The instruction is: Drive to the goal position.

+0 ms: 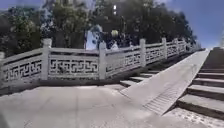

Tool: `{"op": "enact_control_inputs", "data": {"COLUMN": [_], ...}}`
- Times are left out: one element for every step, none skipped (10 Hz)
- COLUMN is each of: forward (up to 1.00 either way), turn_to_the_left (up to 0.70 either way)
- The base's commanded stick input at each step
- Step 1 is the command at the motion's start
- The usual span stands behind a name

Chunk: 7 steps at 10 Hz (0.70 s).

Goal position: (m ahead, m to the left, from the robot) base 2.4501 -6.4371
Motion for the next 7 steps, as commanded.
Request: {"op": "enact_control_inputs", "data": {"forward": [0.14,0.17,0.20,0.23,0.26,0.29,0.32], "turn_to_the_left": [0.31,0.28,0.25,0.22,0.19,0.16,0.13]}}
